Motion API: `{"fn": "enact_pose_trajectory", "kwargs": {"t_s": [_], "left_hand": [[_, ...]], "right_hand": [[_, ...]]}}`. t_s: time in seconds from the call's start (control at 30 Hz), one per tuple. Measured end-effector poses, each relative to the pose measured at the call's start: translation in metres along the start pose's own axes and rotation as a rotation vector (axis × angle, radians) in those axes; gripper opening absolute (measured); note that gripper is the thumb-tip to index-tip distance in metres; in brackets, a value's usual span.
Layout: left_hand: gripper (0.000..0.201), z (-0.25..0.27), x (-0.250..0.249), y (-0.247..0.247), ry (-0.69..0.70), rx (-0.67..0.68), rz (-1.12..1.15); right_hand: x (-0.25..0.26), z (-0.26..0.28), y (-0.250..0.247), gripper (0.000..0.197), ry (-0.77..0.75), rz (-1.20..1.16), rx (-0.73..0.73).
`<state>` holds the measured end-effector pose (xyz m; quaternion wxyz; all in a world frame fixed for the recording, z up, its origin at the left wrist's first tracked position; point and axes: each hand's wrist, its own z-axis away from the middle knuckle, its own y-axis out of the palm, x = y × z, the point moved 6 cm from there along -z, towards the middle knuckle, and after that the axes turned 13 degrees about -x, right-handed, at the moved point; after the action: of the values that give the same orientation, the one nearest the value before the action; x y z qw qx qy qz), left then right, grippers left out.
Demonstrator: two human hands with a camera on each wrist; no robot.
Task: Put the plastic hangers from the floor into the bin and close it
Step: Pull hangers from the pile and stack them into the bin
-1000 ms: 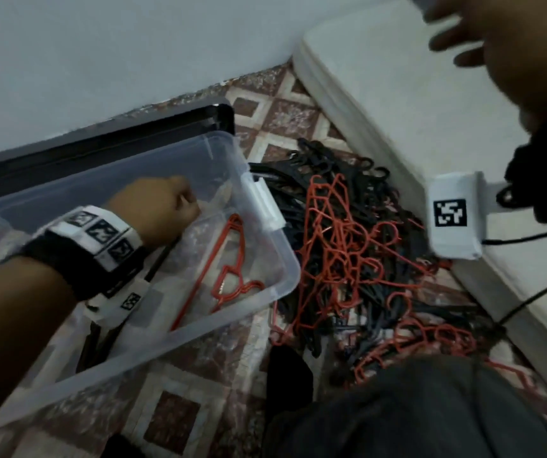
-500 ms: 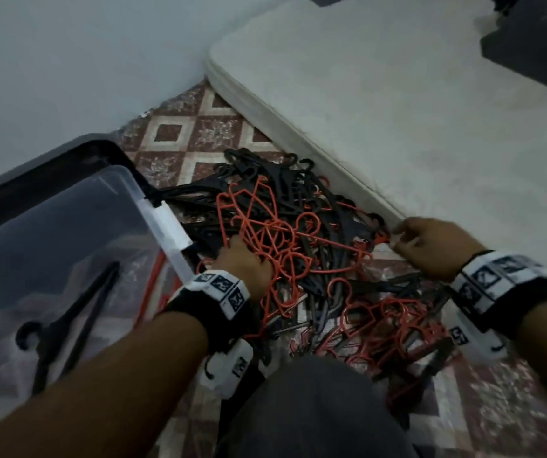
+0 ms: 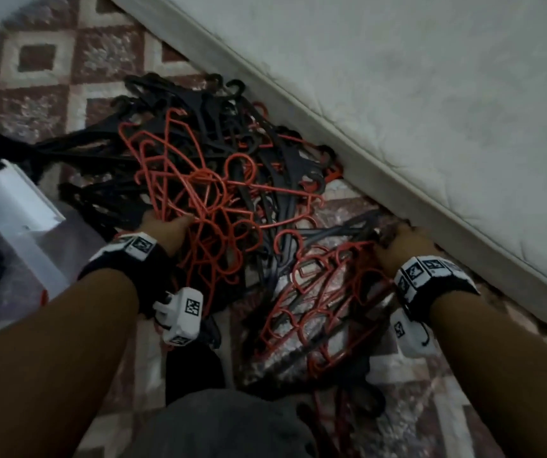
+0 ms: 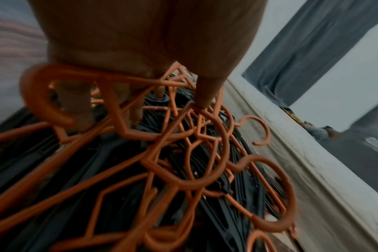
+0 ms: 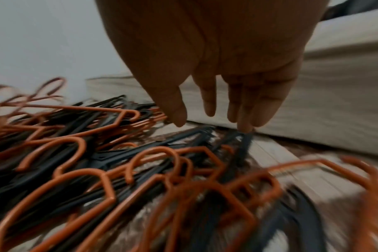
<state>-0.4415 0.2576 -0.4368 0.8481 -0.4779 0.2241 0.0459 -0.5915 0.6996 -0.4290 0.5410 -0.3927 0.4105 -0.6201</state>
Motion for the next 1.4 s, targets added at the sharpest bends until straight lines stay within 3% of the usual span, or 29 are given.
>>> {"fn": "enact_pose_trajectory", "kwargs": {"t_s": [0.1,0.2,0.3,0.37,0.5,0.57,0.63,0.73,0.8,0.87,0.93,1.0,1.13,1.23,1.3,1.4], "left_hand": [[0.086,0.022,-0.010,0.024,0.082,0.110,0.051],[0.065,0.068,-0.038,0.039,0.251,0.240,-0.017],[0.047,0.112,-0.063,0.048,0.461,0.264,-0.177],[0.047,0.142,-0.076,0.057,0.582,0.348,-0.263],[0.074,0.182,-0.091,0.067,0.763,0.489,-0.396],[0.067,0.188,-0.099,0.060,0.890,0.516,-0.380],[0.051,0.181,-0.106,0.043,0.943,0.398,-0.284],[0.042,0.149,-0.109,0.010,0.810,0.013,-0.081],[0.038,0.122,-0.100,-0.009,0.632,-0.225,0.059],[0.053,0.095,-0.082,-0.017,0.390,-0.357,0.054],[0.074,0.071,-0.062,-0.014,0.171,-0.302,-0.071],[0.091,0.050,-0.045,-0.006,0.049,-0.179,-0.172],[0.105,0.022,-0.028,0.018,0.086,0.177,-0.221],[0.104,0.030,-0.027,0.026,0.146,0.233,-0.249],[0.092,0.043,-0.033,0.034,0.220,0.255,-0.263],[0.070,0.073,-0.045,0.047,0.390,0.331,-0.265]], "right_hand": [[-0.041,0.006,0.026,0.064,0.148,-0.080,0.013],[-0.044,0.017,0.059,0.059,0.048,-0.160,0.219],[-0.033,0.020,0.070,0.051,0.008,-0.323,0.229],[-0.023,0.019,0.071,0.046,0.021,-0.459,0.234],[-0.016,0.016,0.065,0.037,-0.050,-0.525,0.249],[-0.025,0.012,0.058,0.039,0.036,-0.566,0.179],[-0.037,0.012,0.047,0.037,0.128,-0.527,0.086],[-0.037,0.023,0.027,0.040,0.167,-0.513,0.019],[-0.027,0.034,0.010,0.040,0.163,-0.570,-0.097],[-0.009,0.046,-0.009,0.046,0.037,-0.563,-0.265],[0.018,0.064,-0.027,0.063,-0.195,-0.550,-0.375],[0.050,0.084,-0.039,0.078,-0.434,-0.555,-0.408],[0.106,0.118,-0.024,0.087,-0.800,-0.351,-0.356],[0.114,0.105,0.006,0.079,-0.678,-0.143,-0.272],[0.106,0.090,0.022,0.074,-0.491,-0.126,-0.163],[0.087,0.068,0.029,0.066,-0.358,-0.140,-0.092]]}}
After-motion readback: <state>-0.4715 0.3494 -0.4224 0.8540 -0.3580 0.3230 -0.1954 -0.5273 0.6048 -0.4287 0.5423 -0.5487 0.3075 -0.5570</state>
